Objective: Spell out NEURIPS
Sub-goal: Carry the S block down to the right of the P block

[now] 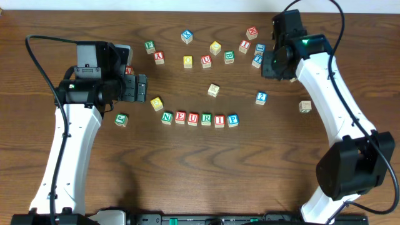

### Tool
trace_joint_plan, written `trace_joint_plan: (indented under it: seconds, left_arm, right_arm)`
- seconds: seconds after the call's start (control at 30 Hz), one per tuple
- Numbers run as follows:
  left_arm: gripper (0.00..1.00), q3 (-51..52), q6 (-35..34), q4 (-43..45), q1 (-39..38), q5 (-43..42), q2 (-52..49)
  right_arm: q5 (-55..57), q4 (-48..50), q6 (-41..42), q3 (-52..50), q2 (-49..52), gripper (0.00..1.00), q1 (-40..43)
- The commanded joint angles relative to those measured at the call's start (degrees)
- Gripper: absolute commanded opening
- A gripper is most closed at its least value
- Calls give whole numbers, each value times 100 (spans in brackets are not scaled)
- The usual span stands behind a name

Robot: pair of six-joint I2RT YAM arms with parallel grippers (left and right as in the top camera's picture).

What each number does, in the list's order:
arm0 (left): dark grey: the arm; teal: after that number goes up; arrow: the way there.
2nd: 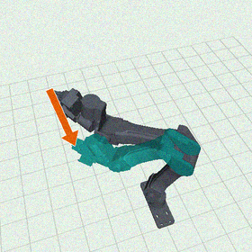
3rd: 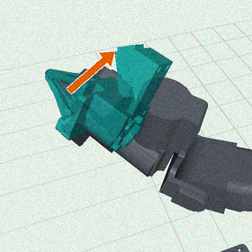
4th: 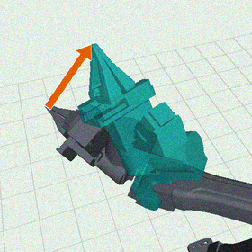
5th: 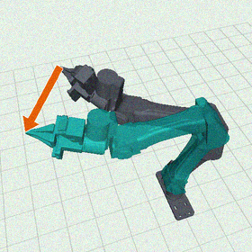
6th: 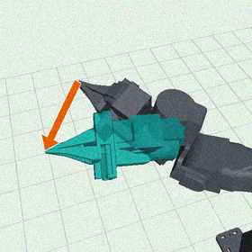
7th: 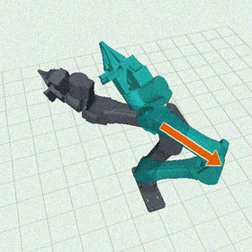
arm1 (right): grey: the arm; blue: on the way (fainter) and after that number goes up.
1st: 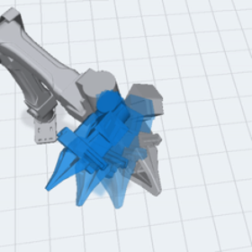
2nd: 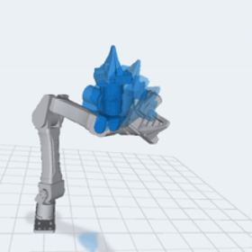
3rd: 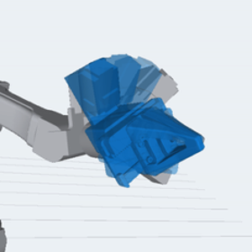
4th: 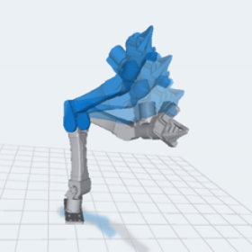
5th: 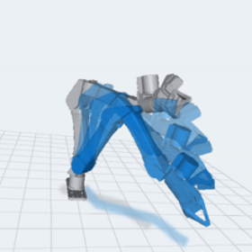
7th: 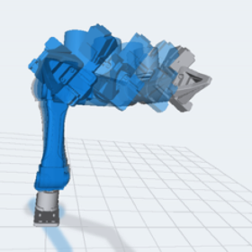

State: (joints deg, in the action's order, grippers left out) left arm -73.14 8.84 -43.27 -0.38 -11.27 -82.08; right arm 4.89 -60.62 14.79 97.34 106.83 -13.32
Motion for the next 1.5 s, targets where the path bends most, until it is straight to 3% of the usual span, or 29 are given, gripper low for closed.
trace_joint_plan:
  seconds: [0.0,0.47,0.8,1.47]
  left_arm:
    - [96,-118,15,2,22,-4,11]
    - [96,-118,15,2,22,-7,11]
    - [96,-118,15,2,22,-7,9]
    - [96,-118,15,2,22,-4,9]
  right_arm:
    - [-133,-205,-442,13,-140,14,-219]
    - [-142,-295,-586,-321,-138,15,-564]
    - [-251,476,-238,-1652,-138,14,-656]
    - [-400,1349,197,-2382,-138,14,-1108]
